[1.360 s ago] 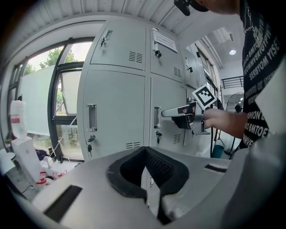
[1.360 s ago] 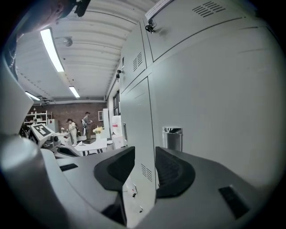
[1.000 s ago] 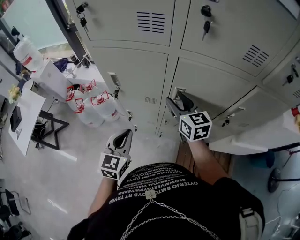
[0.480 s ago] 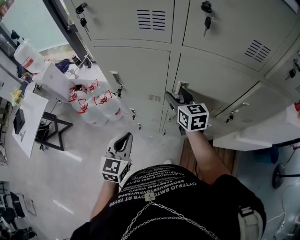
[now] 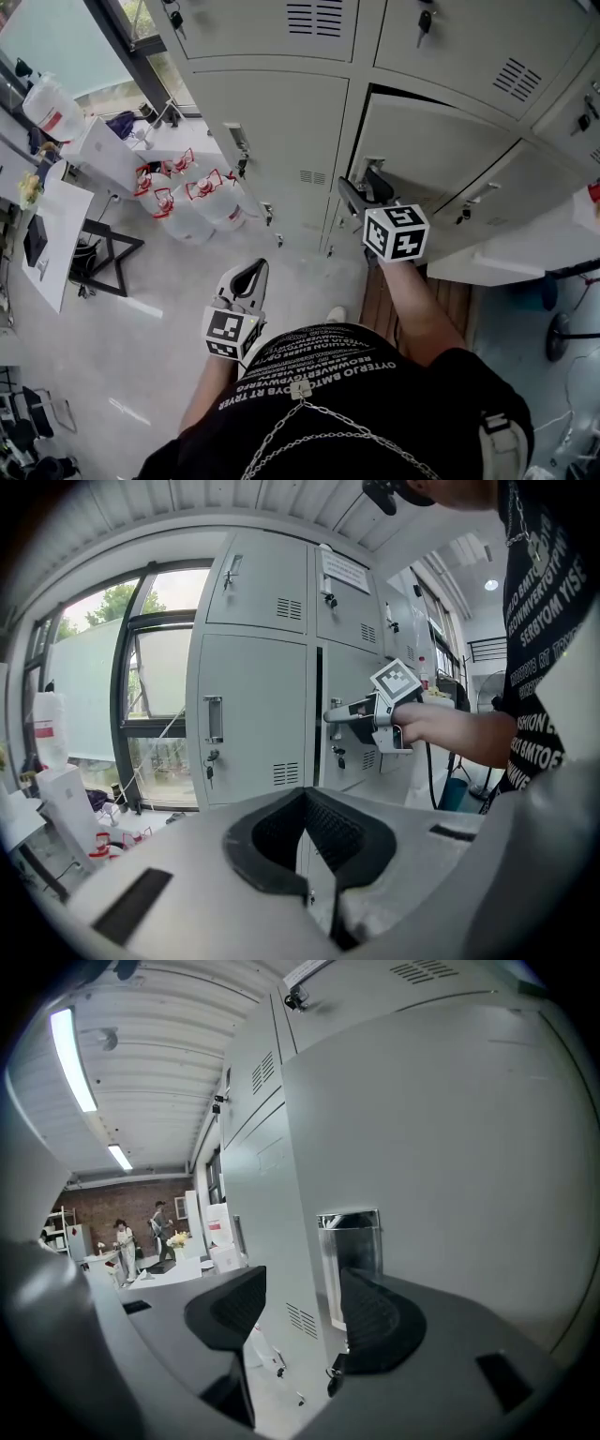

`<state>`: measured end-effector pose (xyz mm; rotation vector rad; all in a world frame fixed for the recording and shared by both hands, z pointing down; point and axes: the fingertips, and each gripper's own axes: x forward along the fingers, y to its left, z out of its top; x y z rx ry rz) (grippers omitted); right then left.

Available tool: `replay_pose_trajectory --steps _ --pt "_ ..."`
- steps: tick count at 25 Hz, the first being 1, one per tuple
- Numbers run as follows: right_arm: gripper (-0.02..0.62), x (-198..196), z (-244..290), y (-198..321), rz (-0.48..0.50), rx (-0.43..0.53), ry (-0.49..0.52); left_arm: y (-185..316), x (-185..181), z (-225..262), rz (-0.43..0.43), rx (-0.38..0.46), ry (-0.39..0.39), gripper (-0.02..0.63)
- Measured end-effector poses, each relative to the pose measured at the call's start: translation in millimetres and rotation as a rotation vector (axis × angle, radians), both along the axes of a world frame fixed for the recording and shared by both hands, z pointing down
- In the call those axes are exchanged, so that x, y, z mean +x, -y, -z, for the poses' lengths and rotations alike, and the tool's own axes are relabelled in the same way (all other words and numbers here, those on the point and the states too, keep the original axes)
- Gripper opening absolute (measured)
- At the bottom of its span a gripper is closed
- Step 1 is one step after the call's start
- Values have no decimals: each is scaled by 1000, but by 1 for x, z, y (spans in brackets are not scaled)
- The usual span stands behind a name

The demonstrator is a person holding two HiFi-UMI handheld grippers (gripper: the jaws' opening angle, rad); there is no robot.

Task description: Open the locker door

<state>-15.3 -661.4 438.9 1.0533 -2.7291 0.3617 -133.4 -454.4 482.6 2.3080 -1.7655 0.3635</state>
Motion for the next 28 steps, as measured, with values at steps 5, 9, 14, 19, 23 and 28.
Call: replay_pose_trajectory --steps 5,9,14,19,23,28 --pt "202 15 -1 -19 -59 -4 4 -17 3 -6 -40 -8 -7 5" --pt "101 31 -2 -31 -99 2 6 -29 -1 -8 -69 -9 -10 5" --pt "101 44 -2 -55 -119 15 -16 -50 -2 -8 -113 1 -16 5" --pt "41 72 -4 -83 -230 26 -29 -84 -11 -14 -143 -2 -30 5" --pt "-5 85 -17 -114 -229 -31 -28 -111 -18 -20 -178 -13 -39 5" --pt "-5 86 -14 -158 -248 -20 -49 -133 -15 -22 -231 1 -56 5"
